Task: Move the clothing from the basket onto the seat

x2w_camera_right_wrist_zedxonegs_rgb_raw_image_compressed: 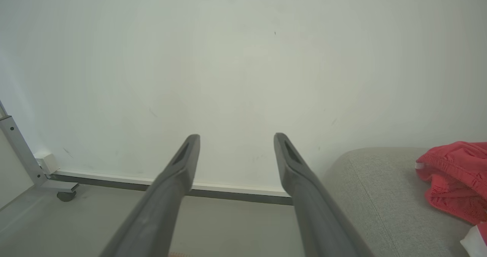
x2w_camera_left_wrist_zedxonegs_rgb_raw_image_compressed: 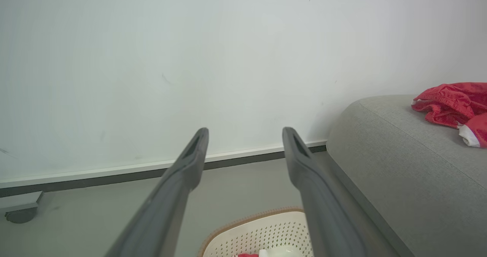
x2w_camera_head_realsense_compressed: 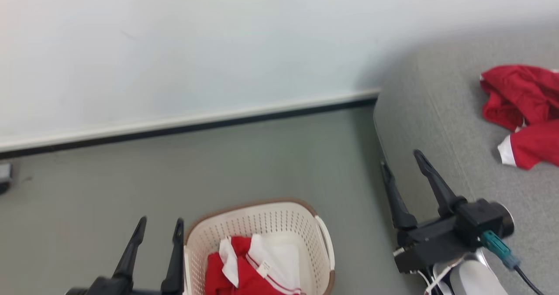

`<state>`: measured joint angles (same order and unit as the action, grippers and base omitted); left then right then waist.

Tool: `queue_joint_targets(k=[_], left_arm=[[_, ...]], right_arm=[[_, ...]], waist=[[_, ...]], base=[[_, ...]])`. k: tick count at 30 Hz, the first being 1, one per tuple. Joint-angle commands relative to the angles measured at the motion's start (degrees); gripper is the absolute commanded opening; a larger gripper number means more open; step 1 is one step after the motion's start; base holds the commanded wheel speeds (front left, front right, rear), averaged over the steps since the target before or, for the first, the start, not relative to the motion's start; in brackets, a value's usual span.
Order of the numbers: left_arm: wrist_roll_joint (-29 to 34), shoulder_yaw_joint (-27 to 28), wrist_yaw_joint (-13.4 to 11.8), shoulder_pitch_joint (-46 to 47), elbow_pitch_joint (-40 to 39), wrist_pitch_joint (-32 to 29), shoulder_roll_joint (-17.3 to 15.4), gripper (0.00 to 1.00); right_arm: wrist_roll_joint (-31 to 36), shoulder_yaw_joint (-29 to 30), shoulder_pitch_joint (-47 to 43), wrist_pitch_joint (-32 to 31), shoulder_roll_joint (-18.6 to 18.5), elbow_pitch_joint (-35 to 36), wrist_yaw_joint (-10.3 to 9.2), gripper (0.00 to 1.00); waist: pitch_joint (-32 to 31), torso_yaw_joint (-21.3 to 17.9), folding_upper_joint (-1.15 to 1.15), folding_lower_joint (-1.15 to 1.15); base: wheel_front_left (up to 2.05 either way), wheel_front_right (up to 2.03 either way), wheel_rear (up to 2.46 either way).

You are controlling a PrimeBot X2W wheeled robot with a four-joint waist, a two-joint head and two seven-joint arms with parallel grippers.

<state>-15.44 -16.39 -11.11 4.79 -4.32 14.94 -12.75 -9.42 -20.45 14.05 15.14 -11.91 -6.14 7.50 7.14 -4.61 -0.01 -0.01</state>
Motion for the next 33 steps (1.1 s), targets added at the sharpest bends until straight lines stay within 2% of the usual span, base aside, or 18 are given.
queue_joint_targets(k=[1,7,14,21,33], left_arm=[[0.5,1.0,0.4,-2.0,-0.3,0.3,0.3,1.00],[2.1,4.4,1.1,-6.1,-1.6,0.3,2.1,1.00],[4.0,8.6,3.0,-10.4,-2.9,0.3,5.0,1.00],[6.9,12.2,5.4,-13.7,-3.3,0.3,7.4,1.00],[8.2,14.7,7.9,-15.6,-2.2,0.3,8.9,1.00]], right_arm=[[0.0,0.8,-1.7,0.1,0.5,0.5,-0.01,1.00],[0.4,3.3,-5.7,0.1,1.2,1.7,-0.01,1.00],[0.1,5.0,-10.9,0.1,2.4,2.6,-0.01,1.00],[-0.8,3.0,-13.3,0.1,1.6,2.0,-0.01,1.00],[-1.6,1.1,-14.2,0.1,1.2,0.4,-0.01,1.00]], waist=[[-3.9,2.1,0.01,0.01],[-5.8,1.8,0.01,0.01],[-7.5,0.3,0.01,0.01],[-9.7,-1.9,0.01,0.01],[-10.9,-2.4,0.01,0.01]], base=[[0.00,0.00,0.00],[0.00,0.00,0.00],[0.00,0.00,0.00],[0.00,0.00,0.00],[0.00,0.00,0.00]])
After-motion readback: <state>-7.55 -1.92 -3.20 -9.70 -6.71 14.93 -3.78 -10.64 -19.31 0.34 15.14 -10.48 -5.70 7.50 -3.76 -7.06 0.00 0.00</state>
